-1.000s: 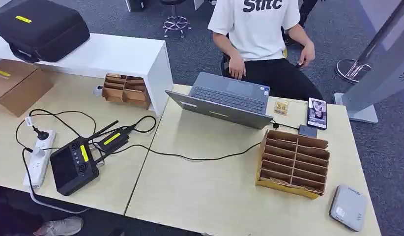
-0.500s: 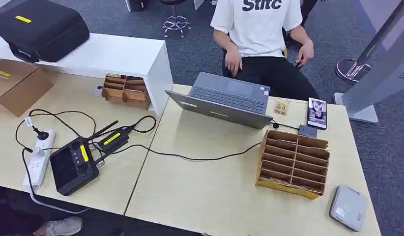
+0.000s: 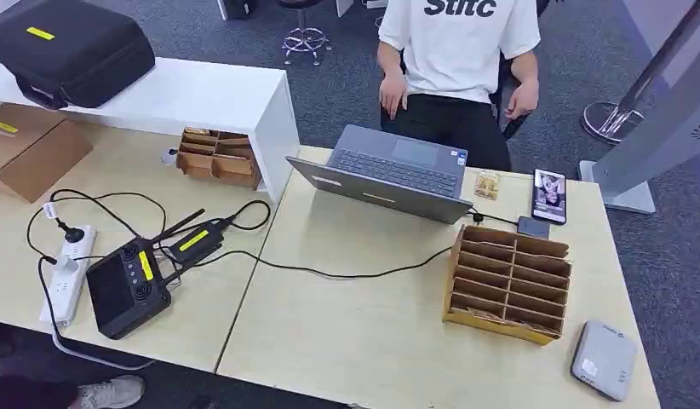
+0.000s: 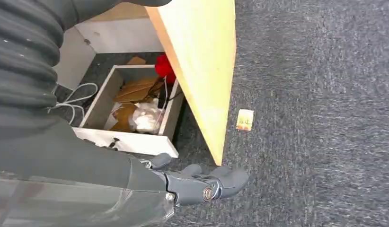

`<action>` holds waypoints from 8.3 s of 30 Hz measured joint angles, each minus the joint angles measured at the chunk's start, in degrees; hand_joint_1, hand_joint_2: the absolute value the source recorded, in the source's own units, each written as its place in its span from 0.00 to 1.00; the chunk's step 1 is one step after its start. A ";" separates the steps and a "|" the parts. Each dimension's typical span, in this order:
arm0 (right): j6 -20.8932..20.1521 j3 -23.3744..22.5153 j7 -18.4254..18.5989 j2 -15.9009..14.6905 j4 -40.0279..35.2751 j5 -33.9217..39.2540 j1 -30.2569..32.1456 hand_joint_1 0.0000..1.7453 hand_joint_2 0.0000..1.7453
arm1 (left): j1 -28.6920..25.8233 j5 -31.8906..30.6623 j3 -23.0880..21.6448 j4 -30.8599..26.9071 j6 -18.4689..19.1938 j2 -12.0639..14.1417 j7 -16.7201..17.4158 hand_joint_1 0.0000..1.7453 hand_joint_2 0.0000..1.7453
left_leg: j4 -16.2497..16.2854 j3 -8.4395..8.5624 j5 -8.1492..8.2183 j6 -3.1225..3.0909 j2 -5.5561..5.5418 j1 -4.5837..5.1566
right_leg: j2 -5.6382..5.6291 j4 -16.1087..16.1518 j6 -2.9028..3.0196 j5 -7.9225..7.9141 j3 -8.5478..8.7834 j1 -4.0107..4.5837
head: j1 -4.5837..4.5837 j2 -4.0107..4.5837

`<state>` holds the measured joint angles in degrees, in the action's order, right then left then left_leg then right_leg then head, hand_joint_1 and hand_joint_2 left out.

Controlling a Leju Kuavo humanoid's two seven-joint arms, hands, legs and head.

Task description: Pass the card to the sensor for recognition and then transmit it.

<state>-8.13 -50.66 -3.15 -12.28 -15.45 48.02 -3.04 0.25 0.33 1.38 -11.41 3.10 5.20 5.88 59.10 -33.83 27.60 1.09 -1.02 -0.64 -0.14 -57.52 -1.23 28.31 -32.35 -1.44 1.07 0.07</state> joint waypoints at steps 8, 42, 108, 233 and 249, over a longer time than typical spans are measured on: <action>-3.08 -2.26 -2.49 -0.61 -2.85 -0.46 0.49 0.00 1.00 | 0.24 -1.59 0.00 0.00 -0.02 -1.92 1.20 0.00 1.00 | 0.02 0.01 0.00 -0.01 -0.01 0.04 | 0.00 0.01 0.00 0.00 0.00 -0.04 | -0.02 0.00; 18.56 2.51 -11.74 15.50 -88.96 4.68 -1.14 0.00 1.00 | 0.62 -2.03 0.87 0.00 -3.48 -4.68 -1.73 0.00 1.00 | 0.01 0.09 0.00 0.00 0.05 0.02 | -0.08 -0.05 0.00 0.00 0.07 -0.02 | 0.00 0.00; 21.84 82.79 8.39 9.27 -15.17 -106.90 -72.34 0.00 1.00 | 5.98 -11.91 -2.05 -0.02 3.85 -3.74 6.36 0.00 1.00 | 0.05 0.05 -0.35 0.12 0.03 0.00 | -0.12 -0.29 0.07 -0.27 -0.06 -0.01 | 0.00 0.00; -20.85 51.45 -16.28 -36.74 -36.09 -57.31 -10.34 1.00 1.00 | -1.54 -4.13 9.90 0.00 1.05 -2.43 -1.66 0.00 1.00 | 0.07 -0.06 -0.08 -0.07 -0.21 0.03 | 0.13 -0.02 -0.08 -0.13 0.00 -0.02 | 0.00 0.00; -22.14 66.81 -17.07 -37.31 -34.03 -60.83 -16.55 1.00 1.00 | -0.83 -6.56 9.90 0.00 1.62 -2.27 -0.94 0.00 1.00 | 0.06 -0.05 -0.09 -0.07 -0.16 0.02 | 0.08 -0.02 -0.07 -0.13 0.03 -0.02 | 0.02 0.00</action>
<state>-30.27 16.15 -20.22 -49.59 -49.49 -12.81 -19.59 -0.57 -6.23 11.28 -11.41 4.72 2.93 4.94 59.17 -33.88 27.51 1.02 -1.17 -0.62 -0.05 -57.54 -1.31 28.18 -32.33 -1.46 1.09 0.07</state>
